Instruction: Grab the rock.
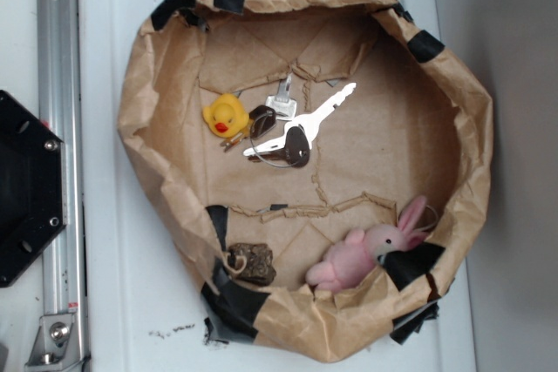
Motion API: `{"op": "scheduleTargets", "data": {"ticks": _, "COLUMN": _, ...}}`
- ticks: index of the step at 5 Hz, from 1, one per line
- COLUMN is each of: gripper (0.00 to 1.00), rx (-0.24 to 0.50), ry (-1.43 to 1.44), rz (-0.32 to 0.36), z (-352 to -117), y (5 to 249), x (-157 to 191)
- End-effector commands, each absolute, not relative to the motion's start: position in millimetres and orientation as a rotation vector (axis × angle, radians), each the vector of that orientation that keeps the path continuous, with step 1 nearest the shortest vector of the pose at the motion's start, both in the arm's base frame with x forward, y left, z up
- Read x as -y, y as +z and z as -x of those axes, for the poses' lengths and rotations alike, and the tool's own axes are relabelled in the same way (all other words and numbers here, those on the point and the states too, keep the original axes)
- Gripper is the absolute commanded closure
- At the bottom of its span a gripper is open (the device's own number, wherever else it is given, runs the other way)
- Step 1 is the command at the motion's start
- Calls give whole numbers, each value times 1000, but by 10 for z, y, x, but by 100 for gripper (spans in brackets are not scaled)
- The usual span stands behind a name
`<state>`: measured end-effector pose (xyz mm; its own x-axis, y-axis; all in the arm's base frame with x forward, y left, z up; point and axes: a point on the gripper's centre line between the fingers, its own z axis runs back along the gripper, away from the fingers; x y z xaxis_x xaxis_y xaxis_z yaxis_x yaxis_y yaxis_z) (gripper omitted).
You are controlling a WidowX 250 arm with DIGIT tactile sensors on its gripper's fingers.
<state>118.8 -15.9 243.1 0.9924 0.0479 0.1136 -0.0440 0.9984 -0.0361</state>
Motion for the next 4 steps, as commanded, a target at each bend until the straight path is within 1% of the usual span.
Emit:
{"op": "scheduleTargets", "data": {"ticks": 1, "gripper": 0, "rx": 115, "ry": 46, "rz": 34, "z": -1188, "y": 2431, "x": 159}}
{"op": "scheduleTargets", "data": {"ticks": 2, "gripper": 0, "rx": 40, "ry": 245, "rz": 42, "z": -1688, "y": 2174, "x": 2}}
{"op": "scheduleTargets", "data": {"ticks": 3, "gripper": 0, "rx": -129, "ry": 412, "rz": 125, "z": -2115, "y": 1842, "x": -63}}
{"op": "scheduleTargets", "data": {"ticks": 4, "gripper": 0, "rx": -258, "ry": 558, "rz": 213, "z": -2351, "y": 1350, "x": 59}}
